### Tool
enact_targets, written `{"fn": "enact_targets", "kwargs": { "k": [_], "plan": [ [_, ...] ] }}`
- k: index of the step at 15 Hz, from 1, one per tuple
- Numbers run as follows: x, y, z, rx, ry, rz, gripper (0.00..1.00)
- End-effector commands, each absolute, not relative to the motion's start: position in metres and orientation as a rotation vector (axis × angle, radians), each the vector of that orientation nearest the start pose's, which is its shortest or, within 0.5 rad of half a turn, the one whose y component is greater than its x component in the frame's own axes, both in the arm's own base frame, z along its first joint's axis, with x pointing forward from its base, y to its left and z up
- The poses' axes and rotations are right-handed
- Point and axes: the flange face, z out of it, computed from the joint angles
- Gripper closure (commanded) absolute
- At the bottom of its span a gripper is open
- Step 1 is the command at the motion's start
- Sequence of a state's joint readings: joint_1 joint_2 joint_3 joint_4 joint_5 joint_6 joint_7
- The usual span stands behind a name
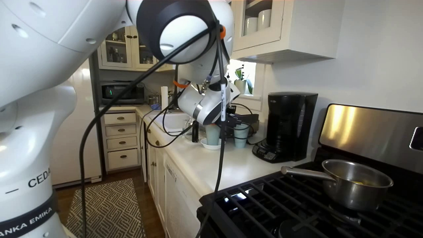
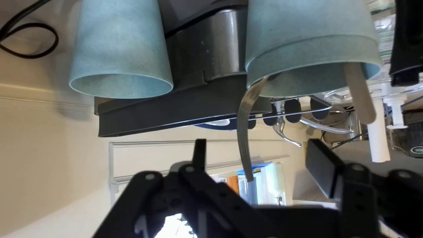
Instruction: Take the fork out of the cup
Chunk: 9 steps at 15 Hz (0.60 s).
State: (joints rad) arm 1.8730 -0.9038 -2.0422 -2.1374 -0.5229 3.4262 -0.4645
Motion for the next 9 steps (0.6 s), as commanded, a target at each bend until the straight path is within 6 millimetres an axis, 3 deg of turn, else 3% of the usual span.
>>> {"fn": "enact_targets", "kwargs": {
  "k": [1,3,9],
  "plan": [
    [0.6148,-0.1339,0.2973,-2.467,-0.391,-1.544,0.34],
    [0.6175,-0.1349,0.2933,-2.478,-0.388,-1.543,0.37],
    [0.6212,-0.1343,0.2929,-2.474,-0.392,-1.577,0.91]
  ]
}}
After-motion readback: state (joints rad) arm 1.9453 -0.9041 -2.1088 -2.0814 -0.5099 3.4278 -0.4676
